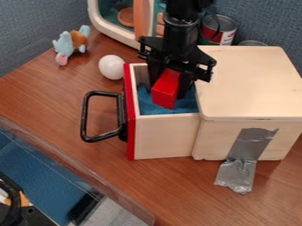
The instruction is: Put a red thing into the drawer
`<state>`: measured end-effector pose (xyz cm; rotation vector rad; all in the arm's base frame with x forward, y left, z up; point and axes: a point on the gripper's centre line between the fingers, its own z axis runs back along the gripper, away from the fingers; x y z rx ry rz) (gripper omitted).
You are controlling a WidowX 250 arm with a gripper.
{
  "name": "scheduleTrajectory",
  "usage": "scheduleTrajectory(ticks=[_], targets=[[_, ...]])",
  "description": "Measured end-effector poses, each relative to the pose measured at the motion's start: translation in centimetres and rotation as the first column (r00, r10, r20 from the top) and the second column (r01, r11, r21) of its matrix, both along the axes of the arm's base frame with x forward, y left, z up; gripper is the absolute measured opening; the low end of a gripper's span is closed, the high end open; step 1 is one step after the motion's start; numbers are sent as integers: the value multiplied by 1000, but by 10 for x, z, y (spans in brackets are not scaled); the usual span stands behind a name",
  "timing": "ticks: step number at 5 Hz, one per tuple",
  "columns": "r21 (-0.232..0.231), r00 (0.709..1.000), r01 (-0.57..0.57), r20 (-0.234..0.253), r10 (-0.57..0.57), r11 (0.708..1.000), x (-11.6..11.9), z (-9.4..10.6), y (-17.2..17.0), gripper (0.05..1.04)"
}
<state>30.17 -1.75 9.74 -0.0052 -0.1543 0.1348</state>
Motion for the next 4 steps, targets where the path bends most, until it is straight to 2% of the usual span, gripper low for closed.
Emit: scheduleTrajectory(ticks=[1, 2, 3, 4], targets=[[-7, 1000, -2, -7, 2, 1000, -4, -3, -1, 921], [34, 1000, 4, 23, -5, 999, -9, 5, 6, 1004], [84, 995, 12, 99, -20, 996, -22, 38, 20, 999], [144, 985, -38, 172, 13, 989, -51, 78, 51, 999]])
